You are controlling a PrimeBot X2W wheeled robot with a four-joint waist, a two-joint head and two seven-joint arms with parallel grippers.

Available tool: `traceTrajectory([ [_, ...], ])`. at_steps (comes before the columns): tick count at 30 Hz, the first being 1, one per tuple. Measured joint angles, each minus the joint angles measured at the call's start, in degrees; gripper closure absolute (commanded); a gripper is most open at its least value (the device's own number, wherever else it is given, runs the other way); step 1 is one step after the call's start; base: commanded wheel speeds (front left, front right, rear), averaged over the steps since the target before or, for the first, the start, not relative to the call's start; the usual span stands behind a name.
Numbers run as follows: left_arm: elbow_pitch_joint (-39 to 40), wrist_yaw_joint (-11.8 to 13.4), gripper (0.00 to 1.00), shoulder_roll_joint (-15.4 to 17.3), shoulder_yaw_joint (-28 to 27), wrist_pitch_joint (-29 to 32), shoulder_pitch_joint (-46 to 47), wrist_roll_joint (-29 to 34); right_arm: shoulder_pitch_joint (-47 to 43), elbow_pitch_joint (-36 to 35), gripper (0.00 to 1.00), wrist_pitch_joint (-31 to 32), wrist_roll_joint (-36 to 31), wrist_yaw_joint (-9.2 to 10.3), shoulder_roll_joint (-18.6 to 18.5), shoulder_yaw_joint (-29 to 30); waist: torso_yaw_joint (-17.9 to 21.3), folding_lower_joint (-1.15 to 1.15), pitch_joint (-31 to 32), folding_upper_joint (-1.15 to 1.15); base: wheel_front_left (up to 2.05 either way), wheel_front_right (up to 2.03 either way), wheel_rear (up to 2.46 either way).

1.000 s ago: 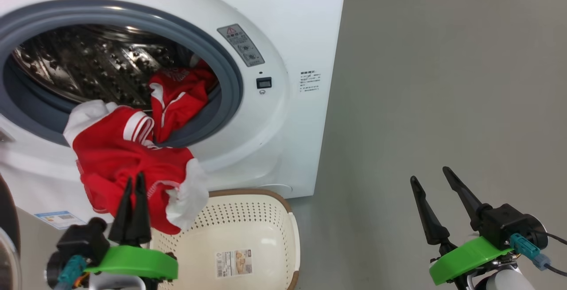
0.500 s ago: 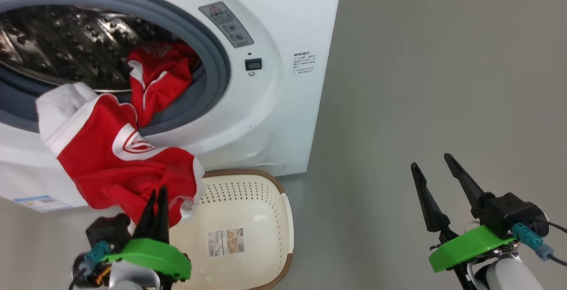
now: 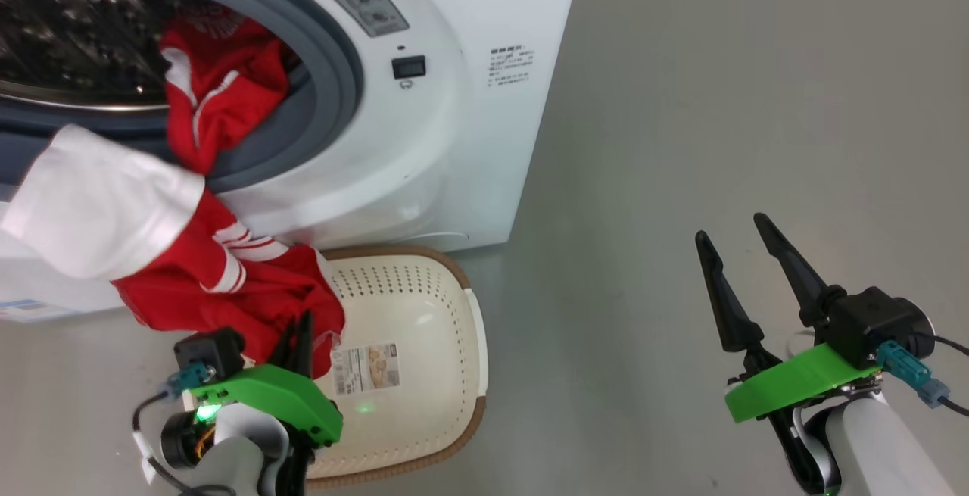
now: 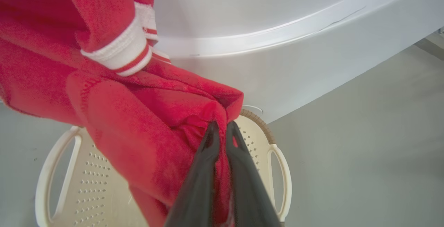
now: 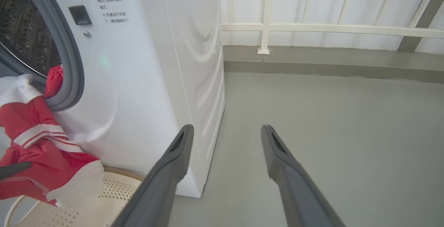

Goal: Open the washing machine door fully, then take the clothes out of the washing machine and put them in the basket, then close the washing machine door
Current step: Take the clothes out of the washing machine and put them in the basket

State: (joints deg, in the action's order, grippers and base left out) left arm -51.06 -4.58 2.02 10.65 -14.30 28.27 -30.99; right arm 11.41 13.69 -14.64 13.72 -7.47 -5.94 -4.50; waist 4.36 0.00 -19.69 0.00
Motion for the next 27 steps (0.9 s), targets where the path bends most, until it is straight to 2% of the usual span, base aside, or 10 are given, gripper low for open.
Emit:
traceTrajectory([
  [4, -7.7, -0.6, 1.0, -0.1, 2.1, 1.7, 3.9, -6.5, 1.0, -0.2, 0.0, 0.0, 0.3, 0.0, 0.0, -0.1, 0.6, 0.0, -2.2, 0.0, 0.0, 0.0, 0.0],
  [6, -10.6, -0.8, 0.96, -0.2, 3.3, 2.9, 5.4, -9.2, 1.1, -0.1, 0.0, 0.0, 0.4, 0.0, 0.0, -0.2, 0.9, 0.0, -3.3, 0.0, 0.0, 0.0, 0.0],
  [9, -13.9, -1.0, 0.84, -0.3, 4.9, 3.2, 7.8, -11.8, 2.4, -0.1, 0.0, 0.0, 0.6, 0.0, 0.2, -0.3, 1.3, 0.0, -4.8, 0.0, 0.0, 0.0, 0.0],
  [11, -15.9, -0.9, 0.83, -0.3, 5.7, 3.2, 9.3, -13.6, 3.3, -0.1, 0.0, 0.0, 1.0, 0.0, 0.5, -0.4, 1.7, 0.0, -5.8, 0.0, 0.0, 0.0, 0.0],
  [13, -17.6, -0.6, 0.73, -0.3, 6.5, 3.7, 10.0, -14.7, 3.8, 0.0, 0.0, 0.0, 1.0, 0.0, 0.6, -0.9, 2.2, 0.0, -6.5, 0.0, 0.0, 0.0, 0.0],
  [15, -19.0, 0.2, 0.57, -0.3, 7.2, 3.3, 10.2, -15.7, 4.2, 0.2, 0.0, 0.0, 1.0, 0.0, 0.7, -1.4, 2.8, 0.0, -6.9, 0.0, 0.0, 0.0, 0.0],
  [16, -19.5, 0.9, 0.31, -0.3, 7.5, 2.6, 10.5, -15.7, 4.2, 0.2, 0.0, 0.0, 1.0, 0.0, 0.8, -1.4, 3.1, 0.0, -7.1, 0.0, 0.0, 0.0, 0.0],
  [17, -19.7, 1.3, 0.0, -0.3, 7.5, 2.0, 10.8, -15.7, 4.2, 0.2, 0.0, 0.0, 1.0, 0.0, 0.8, -1.4, 3.3, 0.0, -7.3, 0.0, 0.0, 0.0, 0.0],
  [27, -19.8, 1.5, 0.0, 0.1, 10.1, 0.0, 11.7, -11.8, 4.0, 0.8, 0.0, 0.0, 0.9, 0.0, 0.8, -0.1, 3.3, 0.0, -5.1, 0.0, 0.0, 0.0, 0.0],
])
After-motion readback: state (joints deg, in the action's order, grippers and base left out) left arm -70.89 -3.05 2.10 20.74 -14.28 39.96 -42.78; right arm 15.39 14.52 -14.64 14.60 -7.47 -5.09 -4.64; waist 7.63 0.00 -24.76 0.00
